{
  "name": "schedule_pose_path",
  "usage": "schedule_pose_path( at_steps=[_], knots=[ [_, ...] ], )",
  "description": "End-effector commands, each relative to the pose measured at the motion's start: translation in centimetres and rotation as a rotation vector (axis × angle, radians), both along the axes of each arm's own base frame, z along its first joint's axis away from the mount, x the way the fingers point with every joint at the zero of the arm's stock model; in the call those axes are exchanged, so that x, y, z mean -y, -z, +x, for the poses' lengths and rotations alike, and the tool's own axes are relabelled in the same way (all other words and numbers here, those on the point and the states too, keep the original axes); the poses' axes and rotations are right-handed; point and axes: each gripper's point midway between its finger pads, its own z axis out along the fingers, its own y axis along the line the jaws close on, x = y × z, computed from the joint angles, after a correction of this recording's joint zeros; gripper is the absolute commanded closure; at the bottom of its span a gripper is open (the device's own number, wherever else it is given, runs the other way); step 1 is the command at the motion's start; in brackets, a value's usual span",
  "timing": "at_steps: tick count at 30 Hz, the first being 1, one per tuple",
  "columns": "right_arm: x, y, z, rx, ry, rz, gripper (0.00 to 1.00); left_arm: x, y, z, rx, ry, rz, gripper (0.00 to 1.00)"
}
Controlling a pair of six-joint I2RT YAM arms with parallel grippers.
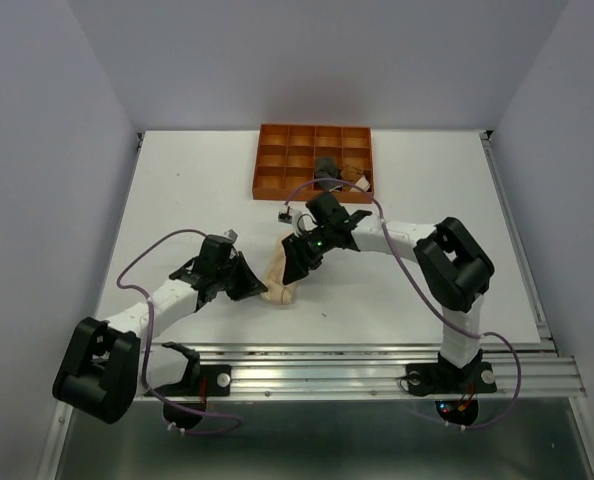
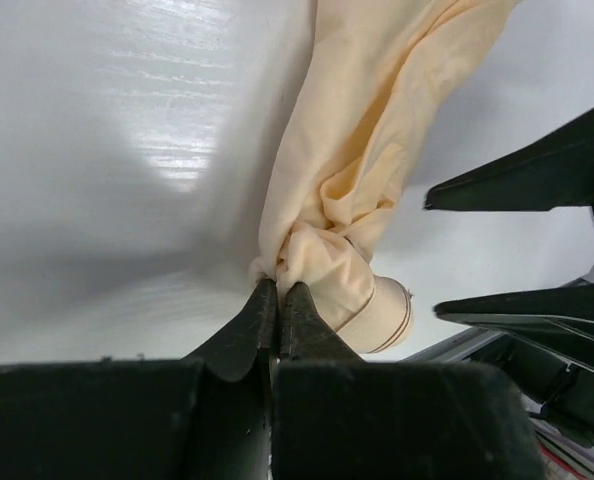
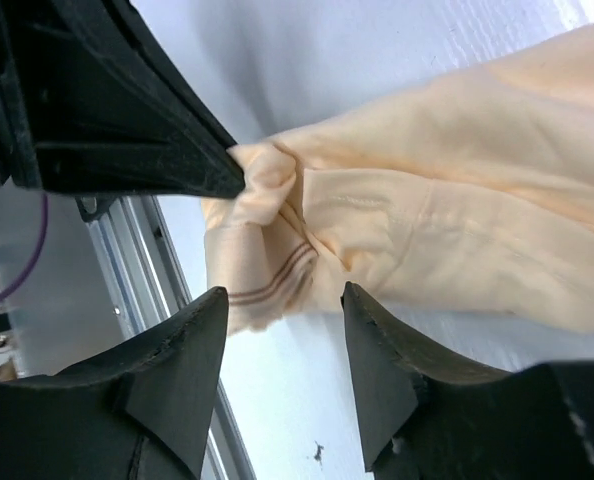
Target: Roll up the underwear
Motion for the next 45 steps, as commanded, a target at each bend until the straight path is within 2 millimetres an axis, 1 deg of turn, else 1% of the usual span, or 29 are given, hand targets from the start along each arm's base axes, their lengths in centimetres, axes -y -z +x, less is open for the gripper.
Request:
schedule_pose_path(
  at_steps=[1, 4, 5, 6, 7, 8, 9, 11, 12, 13, 15, 16, 17, 20, 21, 24, 25, 26, 27, 29, 31, 34, 35, 36, 37, 38, 39, 41, 45],
  knots=[
    [0.2, -3.0, 0.6, 0.212, -0.031, 0.038, 0.43, -0.8, -1.0, -0.4, 0.021, 0.022, 0.056, 1.0],
    [-0.5, -4.1, -0.7, 0.299, -0.094, 0.063, 0.41, -0.6, -1.0, -0.6, 0.011, 0.037, 0.057, 1.0],
    [-0.5, -3.9, -1.0, 0.333, -0.111, 0.057, 0.4, -0.7, -0.9, -0.8, 0.005, 0.047, 0.061, 1.0],
    [-1.3, -4.6, -1.8, 0.38, -0.133, 0.072, 0.4, -0.7, -0.9, -0.8, -0.002, 0.047, 0.062, 1.0],
    [-1.4, -4.6, -2.2, 0.413, -0.144, 0.067, 0.39, -0.6, -1.0, -0.9, -0.008, 0.053, 0.064, 1.0],
    [-1.3, -4.1, -1.9, 0.466, -0.132, 0.03, 0.37, -0.6, -1.1, -0.9, -0.012, 0.057, 0.065, 1.0],
    [-2.0, -4.5, -2.6, 0.509, -0.14, 0.028, 0.37, -0.6, -1.1, -0.9, -0.018, 0.057, 0.07, 1.0],
    [-2.2, -4.3, -2.7, 0.559, -0.137, -0.002, 0.37, -0.7, -1.4, -1.0, -0.029, 0.062, 0.08, 1.0],
    [-2.2, -4.1, -2.3, 0.599, -0.116, -0.035, 0.37, -0.8, -1.5, -1.1, -0.036, 0.06, 0.087, 1.0],
    [-2.6, -4.1, -3.0, 0.617, -0.134, -0.035, 0.37, -0.7, -1.6, -1.2, -0.047, 0.067, 0.09, 1.0],
    [-2.9, -3.9, -3.3, 0.659, -0.132, -0.058, 0.37, -0.7, -1.6, -1.5, -0.069, 0.067, 0.092, 1.0],
    [-3.4, -3.7, -4.4, 0.682, -0.165, -0.062, 0.37, -0.7, -1.5, -1.8, -0.093, 0.075, 0.092, 1.0],
    [-3.3, -3.4, -4.1, 0.723, -0.145, -0.101, 0.37, -0.7, -1.5, -2.0, -0.109, 0.076, 0.092, 1.0],
    [-3.6, -3.4, -4.4, 0.795, -0.136, -0.138, 0.37, -0.8, -0.8, -2.8, -0.182, 0.077, 0.106, 1.0],
    [-3.5, -3.3, -4.2, 0.802, -0.126, -0.151, 0.37, -0.8, -0.6, -3.0, -0.195, 0.081, 0.108, 1.0],
    [-3.7, -3.4, -4.7, 0.836, -0.117, -0.166, 0.37, -0.8, -0.4, -3.6, -0.238, 0.073, 0.107, 1.0],
    [-3.6, -3.5, -4.5, 0.847, -0.111, -0.167, 0.37, -0.9, -0.5, -3.6, -0.242, 0.065, 0.11, 1.0],
    [-3.7, -3.4, -5.0, 0.855, -0.123, -0.167, 0.37, -0.9, -0.5, -3.7, -0.25, 0.063, 0.108, 1.0],
    [-3.4, -3.4, -4.6, 0.875, -0.111, -0.186, 0.37, -0.9, -0.5, -3.8, -0.255, 0.06, 0.107, 1.0],
    [-3.8, -3.3, -5.5, 0.902, -0.144, -0.184, 0.37, -0.7, -0.8, -3.9, -0.261, 0.059, 0.094, 1.0],
    [-4.0, -3.2, -6.0, 0.94, -0.157, -0.194, 0.37, -0.6, -0.9, -4.1, -0.274, 0.059, 0.087, 1.0],
    [-4.1, -3.5, -6.1, 1.02, -0.176, -0.219, 0.36, -0.9, -1.1, -4.1, -0.286, 0.049, 0.104, 1.0],
    [-4.4, -3.6, -6.7, 1.03, -0.191, -0.211, 0.36, -1.0, -1.1, -4.1, -0.285, 0.049, 0.108, 1.0],
    [-4.5, -3.7, -6.6, 1.036, -0.191, -0.211, 0.37, -1.0, -1.2, -4.1, -0.284, 0.049, 0.111, 1.0],
    [-4.8, -3.9, -7.1, 1.042, -0.204, -0.2, 0.36, -1.0, -1.3, -4.0, -0.281, 0.044, 0.112, 1.0],
    [-5.0, -3.9, -7.6, 1.044, -0.221, -0.197, 0.36, -1.0, -1.3, -4.0, -0.284, 0.044, 0.113, 1.0],
    [-4.9, -3.8, -7.5, 1.048, -0.218, -0.207, 0.36, -1.0, -1.4, -4.0, -0.282, 0.045, 0.111, 1.0],
    [-5.0, -3.3, -8.3, 1.063, -0.245, -0.223, 0.36, -1.0, -1.5, -4.0, -0.284, 0.042, 0.111, 1.0],
    [-4.7, -2.4, -8.2, 1.069, -0.244, -0.263, 0.36, -0.9, -1.5, -4.2, -0.291, 0.046, 0.106, 1.0]
  ],
)
